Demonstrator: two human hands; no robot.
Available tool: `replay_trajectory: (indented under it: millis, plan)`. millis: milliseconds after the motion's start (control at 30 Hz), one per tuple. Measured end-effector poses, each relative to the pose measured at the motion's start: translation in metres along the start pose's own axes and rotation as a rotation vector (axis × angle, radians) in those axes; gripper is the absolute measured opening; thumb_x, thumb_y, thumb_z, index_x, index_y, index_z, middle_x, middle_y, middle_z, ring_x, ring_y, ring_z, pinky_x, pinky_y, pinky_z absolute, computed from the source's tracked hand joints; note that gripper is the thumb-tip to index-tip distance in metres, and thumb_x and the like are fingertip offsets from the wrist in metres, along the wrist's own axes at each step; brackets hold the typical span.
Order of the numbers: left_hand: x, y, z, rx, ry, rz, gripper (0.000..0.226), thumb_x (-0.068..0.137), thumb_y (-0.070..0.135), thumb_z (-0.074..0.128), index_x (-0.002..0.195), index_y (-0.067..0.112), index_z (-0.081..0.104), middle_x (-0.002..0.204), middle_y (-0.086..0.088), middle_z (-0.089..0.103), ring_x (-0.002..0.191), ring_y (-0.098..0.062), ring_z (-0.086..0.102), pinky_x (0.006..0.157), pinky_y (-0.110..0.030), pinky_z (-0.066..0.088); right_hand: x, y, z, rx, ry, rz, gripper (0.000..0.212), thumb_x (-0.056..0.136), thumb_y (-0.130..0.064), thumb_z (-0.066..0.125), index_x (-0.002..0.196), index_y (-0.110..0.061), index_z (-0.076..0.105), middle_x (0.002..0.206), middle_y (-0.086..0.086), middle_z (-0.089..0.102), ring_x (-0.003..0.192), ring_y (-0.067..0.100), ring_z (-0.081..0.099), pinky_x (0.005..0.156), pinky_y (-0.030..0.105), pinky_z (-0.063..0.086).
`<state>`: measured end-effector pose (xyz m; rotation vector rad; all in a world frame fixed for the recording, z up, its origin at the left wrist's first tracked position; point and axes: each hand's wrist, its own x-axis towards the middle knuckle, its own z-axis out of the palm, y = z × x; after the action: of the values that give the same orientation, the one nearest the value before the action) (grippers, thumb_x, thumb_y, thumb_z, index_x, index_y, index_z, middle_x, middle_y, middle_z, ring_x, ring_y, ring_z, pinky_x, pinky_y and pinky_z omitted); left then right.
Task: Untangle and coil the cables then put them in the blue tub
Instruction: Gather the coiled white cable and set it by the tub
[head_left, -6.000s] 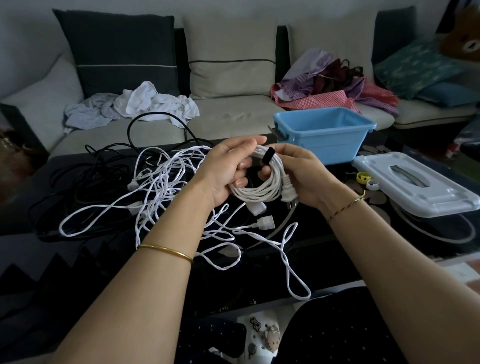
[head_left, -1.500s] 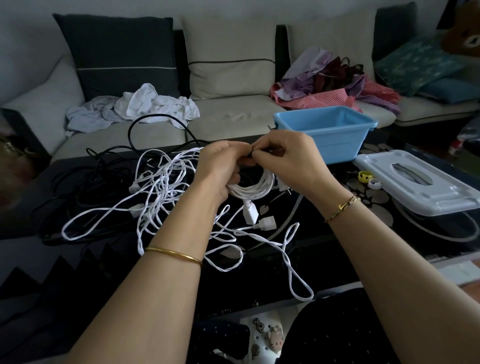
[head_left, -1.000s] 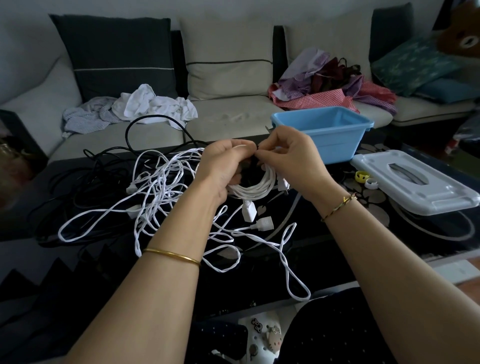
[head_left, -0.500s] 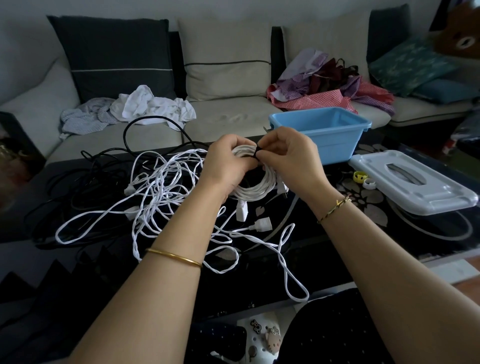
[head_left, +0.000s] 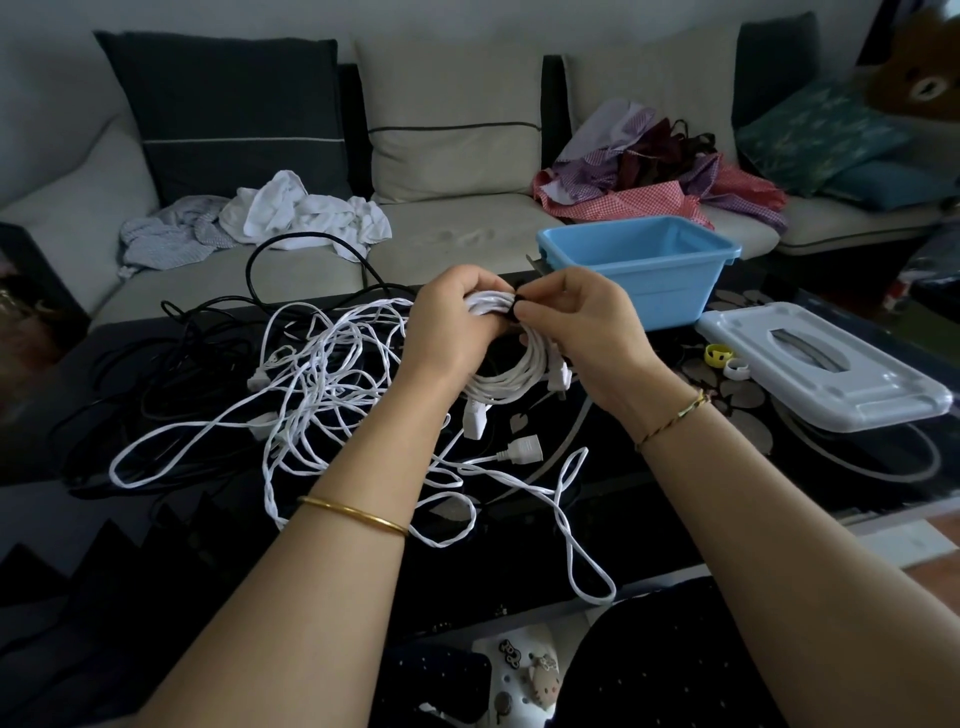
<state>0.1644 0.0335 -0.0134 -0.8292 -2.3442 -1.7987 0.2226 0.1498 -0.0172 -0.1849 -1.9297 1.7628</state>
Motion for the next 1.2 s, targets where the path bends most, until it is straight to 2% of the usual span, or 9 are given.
replay_trajectory:
  millis: [100, 200, 333, 633, 733, 800, 900, 1033, 1200]
  plan:
    - [0.001, 0.003, 0.002, -0.068, 0.023, -0.029, 0.024, 0.075, -0.003, 0.073, 0.089, 0.014, 0.065, 0.076, 0.005, 0.064, 0.065, -0.003, 0.059, 0.056, -0.009, 0.045, 0.0, 0.002, 0.002, -0.025, 0.084, -0.071, 0.025, 0.079, -0.001, 0.072, 0.095, -0.015, 0.058, 0.086, 0.006, 0.071, 0.079, 0.017, 0.069, 0.077, 0.027, 0.057]
    - [0.002, 0.003, 0.004, -0.08, 0.046, -0.05, 0.029, 0.075, 0.0, 0.074, 0.095, 0.017, 0.061, 0.081, 0.006, 0.063, 0.066, -0.002, 0.058, 0.053, -0.008, 0.042, 0.001, 0.004, 0.003, -0.059, 0.1, -0.085, 0.029, 0.081, -0.003, 0.07, 0.108, -0.013, 0.062, 0.088, 0.0, 0.071, 0.079, 0.009, 0.069, 0.074, 0.017, 0.055]
    - [0.002, 0.004, 0.005, -0.112, 0.007, -0.098, 0.027, 0.077, 0.003, 0.073, 0.098, 0.014, 0.06, 0.08, 0.004, 0.061, 0.061, -0.001, 0.055, 0.046, -0.007, 0.037, 0.0, 0.008, 0.002, -0.101, 0.111, -0.152, 0.015, 0.083, 0.0, 0.067, 0.087, -0.015, 0.067, 0.078, -0.006, 0.069, 0.069, 0.001, 0.066, 0.067, 0.014, 0.053]
    - [0.009, 0.001, 0.021, -0.242, -0.017, -0.298, 0.017, 0.087, 0.004, 0.063, 0.083, 0.02, 0.06, 0.072, 0.004, 0.062, 0.064, -0.007, 0.058, 0.04, -0.013, 0.035, 0.007, 0.02, -0.008, -0.267, 0.069, -0.314, 0.005, 0.085, 0.005, 0.059, 0.083, 0.001, 0.06, 0.073, -0.004, 0.059, 0.064, 0.0, 0.053, 0.064, 0.014, 0.047]
    - [0.017, 0.002, 0.041, -0.378, -0.041, -0.36, 0.016, 0.087, -0.001, 0.062, 0.083, 0.014, 0.059, 0.074, -0.003, 0.061, 0.066, -0.017, 0.058, 0.034, -0.012, 0.03, 0.011, 0.023, -0.029, -0.142, 0.026, -0.185, 0.013, 0.088, 0.0, 0.059, 0.094, -0.011, 0.063, 0.079, 0.003, 0.067, 0.072, 0.015, 0.064, 0.07, 0.025, 0.053]
    - [0.026, 0.002, 0.058, -0.454, -0.058, -0.404, 0.016, 0.088, -0.004, 0.061, 0.082, 0.011, 0.058, 0.068, -0.004, 0.06, 0.054, -0.014, 0.053, 0.032, -0.013, 0.027, 0.013, 0.027, -0.048, -0.114, 0.018, -0.08, 0.02, 0.095, -0.013, 0.055, 0.113, -0.019, 0.061, 0.087, 0.011, 0.068, 0.078, 0.027, 0.066, 0.071, 0.026, 0.052]
    - [0.045, -0.004, 0.084, -0.584, -0.069, -0.506, 0.014, 0.089, -0.007, 0.056, 0.081, 0.004, 0.057, 0.064, -0.007, 0.057, 0.04, -0.007, 0.042, 0.036, -0.016, 0.03, 0.02, 0.038, -0.081, -0.042, 0.092, 0.082, 0.032, 0.101, -0.036, 0.04, 0.127, -0.021, 0.052, 0.092, 0.0, 0.063, 0.087, 0.016, 0.063, 0.078, 0.031, 0.054]
    - [0.069, -0.031, 0.107, -0.721, 0.043, -0.698, 0.023, 0.094, -0.004, 0.051, 0.073, 0.005, 0.051, 0.064, -0.007, 0.048, 0.023, -0.002, 0.025, 0.029, -0.012, 0.022, 0.045, 0.068, -0.104, 0.127, 0.213, 0.366, 0.045, 0.102, -0.044, 0.029, 0.125, -0.01, 0.048, 0.106, 0.013, 0.062, 0.094, 0.03, 0.066, 0.082, 0.046, 0.056]
    - [0.079, -0.071, 0.131, -0.841, 0.202, -0.877, 0.026, 0.095, 0.0, 0.05, 0.07, 0.005, 0.047, 0.066, -0.007, 0.048, 0.018, -0.003, 0.024, 0.026, -0.012, 0.021, 0.057, 0.105, -0.085, 0.092, 0.081, 0.597, 0.032, 0.102, -0.039, 0.027, 0.097, -0.014, 0.047, 0.08, 0.01, 0.051, 0.062, 0.02, 0.051, 0.057, 0.026, 0.044]
